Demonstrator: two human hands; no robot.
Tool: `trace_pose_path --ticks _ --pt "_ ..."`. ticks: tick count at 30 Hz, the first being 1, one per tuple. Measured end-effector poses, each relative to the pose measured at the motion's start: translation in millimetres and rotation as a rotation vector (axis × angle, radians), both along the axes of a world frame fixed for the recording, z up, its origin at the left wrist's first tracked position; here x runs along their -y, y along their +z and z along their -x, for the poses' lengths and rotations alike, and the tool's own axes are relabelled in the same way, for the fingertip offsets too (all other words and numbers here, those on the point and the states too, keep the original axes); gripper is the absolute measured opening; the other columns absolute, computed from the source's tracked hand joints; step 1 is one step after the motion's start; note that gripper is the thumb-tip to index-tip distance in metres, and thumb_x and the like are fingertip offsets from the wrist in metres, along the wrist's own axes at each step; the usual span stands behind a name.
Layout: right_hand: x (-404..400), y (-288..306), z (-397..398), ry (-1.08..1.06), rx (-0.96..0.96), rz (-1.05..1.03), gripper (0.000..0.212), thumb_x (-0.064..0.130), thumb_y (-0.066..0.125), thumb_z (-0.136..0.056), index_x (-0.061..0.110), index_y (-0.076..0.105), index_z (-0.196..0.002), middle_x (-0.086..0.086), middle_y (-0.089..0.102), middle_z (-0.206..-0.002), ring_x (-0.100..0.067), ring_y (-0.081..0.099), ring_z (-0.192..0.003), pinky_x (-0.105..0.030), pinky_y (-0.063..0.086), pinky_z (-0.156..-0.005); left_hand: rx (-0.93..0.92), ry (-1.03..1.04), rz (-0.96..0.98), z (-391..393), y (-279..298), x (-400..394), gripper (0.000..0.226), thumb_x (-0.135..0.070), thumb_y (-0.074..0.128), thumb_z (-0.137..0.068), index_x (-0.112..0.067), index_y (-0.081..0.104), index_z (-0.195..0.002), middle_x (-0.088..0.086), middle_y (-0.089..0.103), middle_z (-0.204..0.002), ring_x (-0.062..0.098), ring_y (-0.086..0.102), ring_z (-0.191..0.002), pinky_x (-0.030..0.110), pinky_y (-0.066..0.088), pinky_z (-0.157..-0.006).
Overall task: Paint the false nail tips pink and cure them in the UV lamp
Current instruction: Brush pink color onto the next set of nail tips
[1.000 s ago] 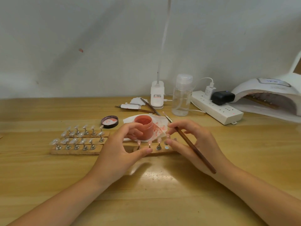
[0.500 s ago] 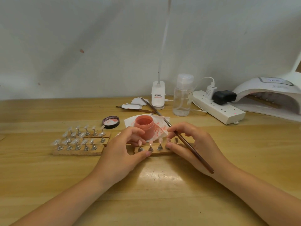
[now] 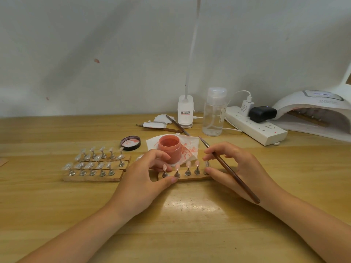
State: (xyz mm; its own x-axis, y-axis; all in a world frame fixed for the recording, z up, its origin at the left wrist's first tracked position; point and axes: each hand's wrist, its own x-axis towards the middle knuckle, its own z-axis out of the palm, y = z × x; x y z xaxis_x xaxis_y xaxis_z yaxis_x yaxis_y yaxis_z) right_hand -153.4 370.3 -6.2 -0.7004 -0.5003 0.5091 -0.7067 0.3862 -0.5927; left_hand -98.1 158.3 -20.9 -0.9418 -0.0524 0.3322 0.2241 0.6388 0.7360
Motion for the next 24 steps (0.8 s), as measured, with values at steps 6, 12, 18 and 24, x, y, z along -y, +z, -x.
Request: trace_pose_path --ticks 6,12,18,24 --pt "-0.7 -1.5 2.1 -0.022 0.074 0.054 0.035 0.015 0.073 -0.074 0.036 0.054 -0.096 0.013 0.065 -0.086 0.007 0.058 -0.089 -0.008 0.042 -0.082 0.001 0.004 -0.011 -0.5 0.9 -0.5 0.036 -0.027 0.078 -0.068 -0.038 0.051 -0.09 -0.024 0.066 -0.081 -0.013 0.053 -0.089 -0.004 0.031 -0.07" --pt "0.1 2.2 2.9 -0.08 0.145 0.262 0.032 0.008 0.069 -0.076 0.027 0.056 -0.097 0.006 0.064 -0.087 0.001 0.062 -0.083 -0.008 0.046 -0.074 -0.014 0.004 0.012 -1.8 1.9 -2.3 0.038 -0.029 0.077 -0.069 -0.038 0.05 -0.094 -0.021 0.065 -0.087 -0.012 0.052 -0.089 0.0 0.035 -0.071" --pt "25.0 6.9 -23.7 0.005 0.076 0.332 0.038 0.008 0.073 -0.073 0.025 0.055 -0.102 0.008 0.063 -0.089 0.001 0.064 -0.079 -0.008 0.049 -0.067 -0.268 -0.006 0.076 -8.3 8.6 -8.1 0.035 -0.046 0.076 -0.064 -0.038 0.055 -0.09 -0.022 0.06 -0.09 -0.007 0.053 -0.092 0.005 0.036 -0.079" --pt "44.1 4.9 -45.8 0.076 0.07 0.374 0.046 0.006 0.076 -0.072 0.037 0.053 -0.096 0.013 0.061 -0.096 -0.001 0.065 -0.08 -0.012 0.051 -0.064 -0.442 -0.078 0.216 -14.1 9.2 -11.4 0.023 -0.046 0.06 -0.07 -0.03 0.056 -0.085 -0.018 0.061 -0.085 -0.008 0.048 -0.09 0.023 0.036 -0.08"
